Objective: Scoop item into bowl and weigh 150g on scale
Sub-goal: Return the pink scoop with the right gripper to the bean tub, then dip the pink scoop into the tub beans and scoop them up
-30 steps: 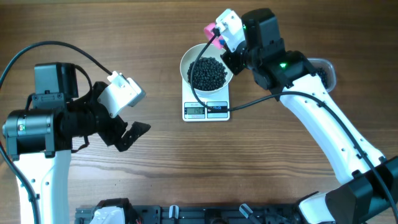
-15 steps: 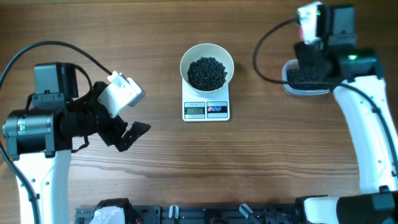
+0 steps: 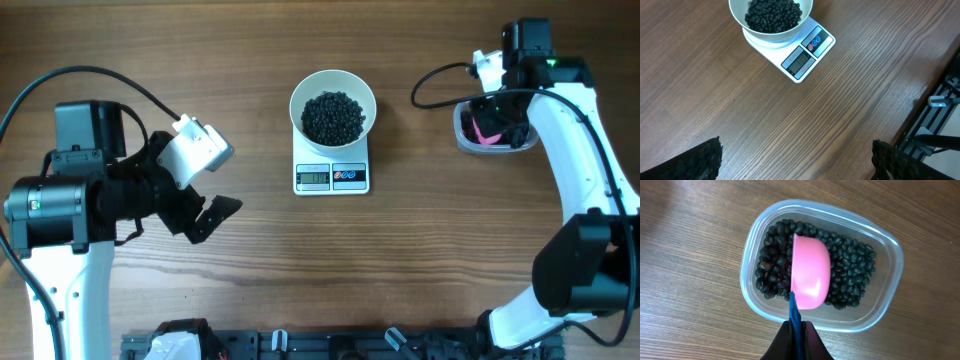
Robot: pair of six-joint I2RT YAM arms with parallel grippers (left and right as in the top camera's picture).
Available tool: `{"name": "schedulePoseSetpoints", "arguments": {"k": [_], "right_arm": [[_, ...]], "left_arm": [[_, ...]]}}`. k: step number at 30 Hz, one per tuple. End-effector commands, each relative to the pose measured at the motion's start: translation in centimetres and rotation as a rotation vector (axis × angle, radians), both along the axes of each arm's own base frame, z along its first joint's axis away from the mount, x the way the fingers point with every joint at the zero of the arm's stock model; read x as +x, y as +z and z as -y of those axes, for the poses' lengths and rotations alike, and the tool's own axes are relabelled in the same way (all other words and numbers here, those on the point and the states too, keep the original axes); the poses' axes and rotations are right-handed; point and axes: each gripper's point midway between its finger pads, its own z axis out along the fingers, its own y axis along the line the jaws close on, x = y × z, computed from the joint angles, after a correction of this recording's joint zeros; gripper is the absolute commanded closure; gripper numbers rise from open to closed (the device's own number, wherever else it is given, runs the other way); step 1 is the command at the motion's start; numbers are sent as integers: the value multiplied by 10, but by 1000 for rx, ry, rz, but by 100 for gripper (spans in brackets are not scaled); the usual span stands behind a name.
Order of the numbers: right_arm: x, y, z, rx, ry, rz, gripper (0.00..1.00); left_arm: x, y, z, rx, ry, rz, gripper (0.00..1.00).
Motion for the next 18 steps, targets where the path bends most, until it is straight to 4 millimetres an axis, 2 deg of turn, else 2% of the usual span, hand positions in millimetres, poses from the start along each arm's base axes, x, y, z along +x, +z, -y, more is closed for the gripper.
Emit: {"name": "schedulePoseSetpoints", "arguments": {"k": [1,5,8,11,18], "right_arm": [[3,-11,-10,48,42,-29,96],[-2,-11,-35,191,76,-46,96],[-7,-10,-45,273,81,-62,96],[-10,-9,-41,335,52,-68,96],[-10,-3,-13,484,-80,-40,96]], "left_arm": [[0,-2,1,-3,4,-11,0],[0,-2,1,-2,4,-11,0],[0,-2,1,-3,4,-11,0],[0,-2,1,-2,4,-11,0],[0,-2,1,-2,4,-11,0]]}}
